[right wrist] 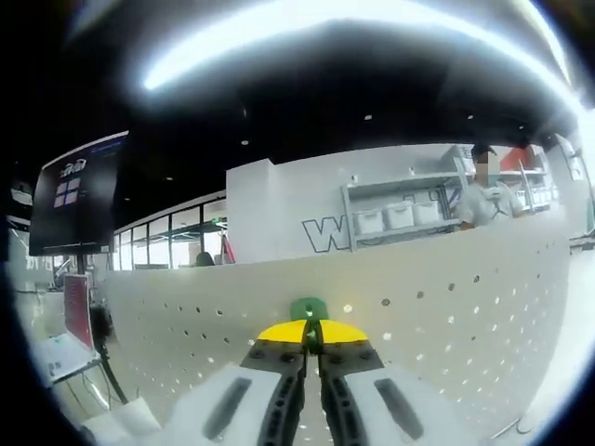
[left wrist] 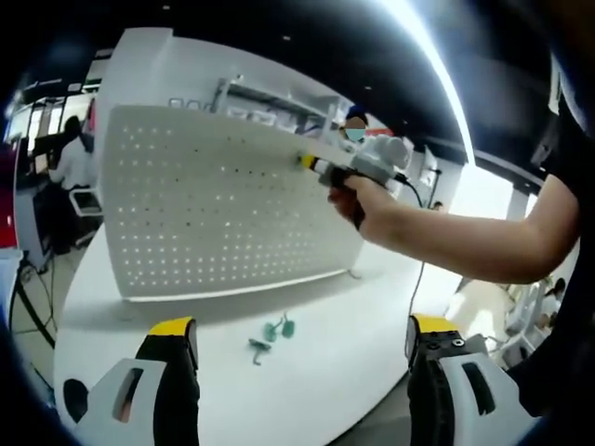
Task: Insert the hook assembly into the mounting plate slot until the hook locks in place.
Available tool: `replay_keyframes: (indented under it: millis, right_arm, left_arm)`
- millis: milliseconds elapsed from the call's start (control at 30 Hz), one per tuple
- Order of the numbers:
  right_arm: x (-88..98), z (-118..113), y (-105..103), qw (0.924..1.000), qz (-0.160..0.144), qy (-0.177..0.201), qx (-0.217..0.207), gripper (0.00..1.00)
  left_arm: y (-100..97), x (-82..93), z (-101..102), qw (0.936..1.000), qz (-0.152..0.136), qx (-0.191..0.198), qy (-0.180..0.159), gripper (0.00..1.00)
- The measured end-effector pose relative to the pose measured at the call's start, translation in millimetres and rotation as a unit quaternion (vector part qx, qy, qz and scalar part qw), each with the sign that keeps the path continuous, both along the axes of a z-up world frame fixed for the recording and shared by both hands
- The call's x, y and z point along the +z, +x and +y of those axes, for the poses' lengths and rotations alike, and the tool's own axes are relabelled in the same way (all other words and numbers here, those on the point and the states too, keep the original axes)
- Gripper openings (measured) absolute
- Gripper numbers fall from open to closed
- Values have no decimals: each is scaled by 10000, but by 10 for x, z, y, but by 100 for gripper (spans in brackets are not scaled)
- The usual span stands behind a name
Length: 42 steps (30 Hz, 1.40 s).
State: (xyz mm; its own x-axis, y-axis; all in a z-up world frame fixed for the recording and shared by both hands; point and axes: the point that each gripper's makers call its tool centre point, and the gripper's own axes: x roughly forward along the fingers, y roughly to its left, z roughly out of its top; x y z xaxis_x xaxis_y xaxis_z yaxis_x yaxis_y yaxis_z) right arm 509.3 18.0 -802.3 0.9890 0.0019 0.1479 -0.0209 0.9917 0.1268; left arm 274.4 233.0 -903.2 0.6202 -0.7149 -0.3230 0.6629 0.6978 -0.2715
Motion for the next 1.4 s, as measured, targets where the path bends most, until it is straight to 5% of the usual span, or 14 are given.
replay_keyframes:
  millis: [467,633,733,1033,1400]
  right_arm:
    - [-3,21,13,9997,76,-209,-53,2]
    - [-18,56,-11,9998,160,-73,104,14]
    - [111,87,-140,9998,34,51,164,16]
    - [276,174,-467,9987,-90,-385,331,18]
    - [247,143,-889,9958,196,-630,640,25]
  left_arm:
    - [68,-4,-18,10000,5,25,-55,94]
    - [52,2,-10,10000,-3,28,-51,94]
    - [31,21,6,10000,-25,47,-64,94]
    - [-76,86,16,9999,-119,69,-51,94]
    - [-330,34,30,9999,-16,156,-72,94]
